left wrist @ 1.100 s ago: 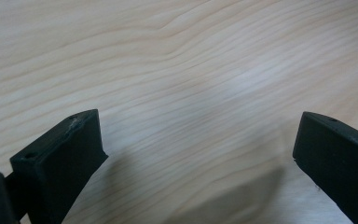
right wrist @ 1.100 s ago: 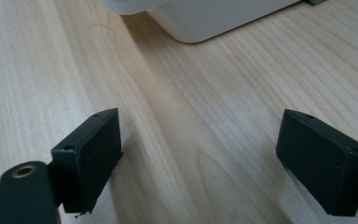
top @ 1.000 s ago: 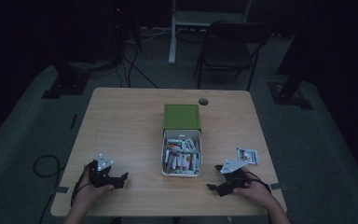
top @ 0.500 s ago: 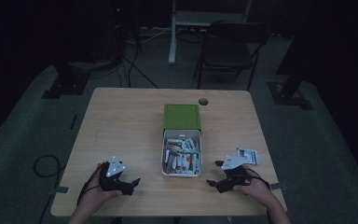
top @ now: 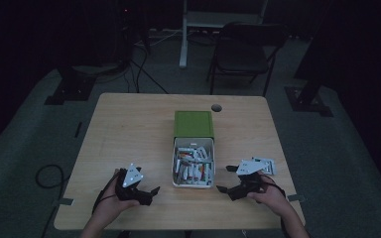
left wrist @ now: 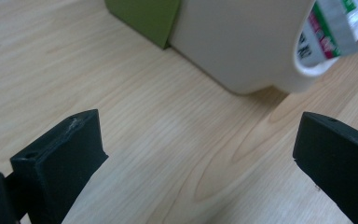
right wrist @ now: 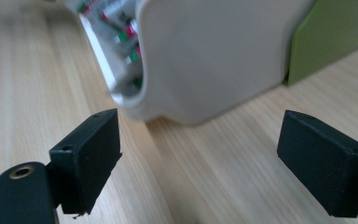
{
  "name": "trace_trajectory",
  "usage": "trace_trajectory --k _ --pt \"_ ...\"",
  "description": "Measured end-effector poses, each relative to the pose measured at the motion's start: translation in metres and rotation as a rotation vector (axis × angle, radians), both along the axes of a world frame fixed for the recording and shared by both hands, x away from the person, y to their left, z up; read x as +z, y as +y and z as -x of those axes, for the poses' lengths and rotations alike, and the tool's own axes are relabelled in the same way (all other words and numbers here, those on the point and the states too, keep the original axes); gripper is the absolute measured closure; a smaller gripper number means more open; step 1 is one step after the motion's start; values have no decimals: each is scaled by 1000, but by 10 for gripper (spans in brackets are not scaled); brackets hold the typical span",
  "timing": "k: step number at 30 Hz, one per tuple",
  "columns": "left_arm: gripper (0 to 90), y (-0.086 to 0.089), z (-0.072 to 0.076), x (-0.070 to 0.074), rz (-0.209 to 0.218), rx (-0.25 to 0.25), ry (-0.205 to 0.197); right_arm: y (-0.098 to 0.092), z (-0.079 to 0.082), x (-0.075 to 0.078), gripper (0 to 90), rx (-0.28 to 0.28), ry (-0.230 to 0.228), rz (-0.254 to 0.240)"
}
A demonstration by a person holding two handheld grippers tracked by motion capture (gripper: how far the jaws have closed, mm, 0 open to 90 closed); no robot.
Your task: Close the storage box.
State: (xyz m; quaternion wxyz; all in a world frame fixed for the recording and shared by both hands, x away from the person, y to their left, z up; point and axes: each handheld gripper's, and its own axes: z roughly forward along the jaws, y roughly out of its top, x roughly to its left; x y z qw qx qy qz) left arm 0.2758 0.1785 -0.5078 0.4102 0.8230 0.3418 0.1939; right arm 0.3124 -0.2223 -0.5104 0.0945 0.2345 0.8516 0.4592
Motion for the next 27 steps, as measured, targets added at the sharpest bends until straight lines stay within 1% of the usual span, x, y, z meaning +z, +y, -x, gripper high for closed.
trace_trajectory --k 1,2,3,4,5,6,7,11,13,16,19,23,27 --pt "20 -2 -1 1 -1 -2 -7 0 -1 1 129 -2 -1 -8" --pt "20 -4 -1 2 7 -4 -17 0 -1 3 129 -4 -4 -20" --pt "20 -5 -2 2 8 -9 -19 0 -3 6 129 -5 0 -41" --pt "20 -5 -2 2 8 -9 -19 0 -3 6 129 -5 0 -41" --pt "20 -8 -4 4 15 -11 -32 0 -3 7 129 -5 -1 -49" --pt "20 -9 -4 5 15 -16 -36 0 -5 11 129 -8 -5 -74" --pt "20 -10 -5 5 22 -20 -38 1 -5 12 129 -10 -6 -78" --pt "20 -17 -9 8 28 -24 -54 4 -9 14 129 -17 -5 -90" --pt "20 -21 -10 9 39 -35 -54 6 -10 13 129 -13 -1 -91" --pt "20 -25 -12 9 37 -47 -57 9 -12 12 129 -11 0 -83" --pt "20 -29 -16 8 38 -49 -56 9 -14 10 129 -13 5 -79" --pt "20 -34 -20 8 63 -51 -57 8 -17 7 128 -28 9 -73" --pt "20 -39 -23 7 68 -58 -58 8 -19 6 124 -31 21 -83"
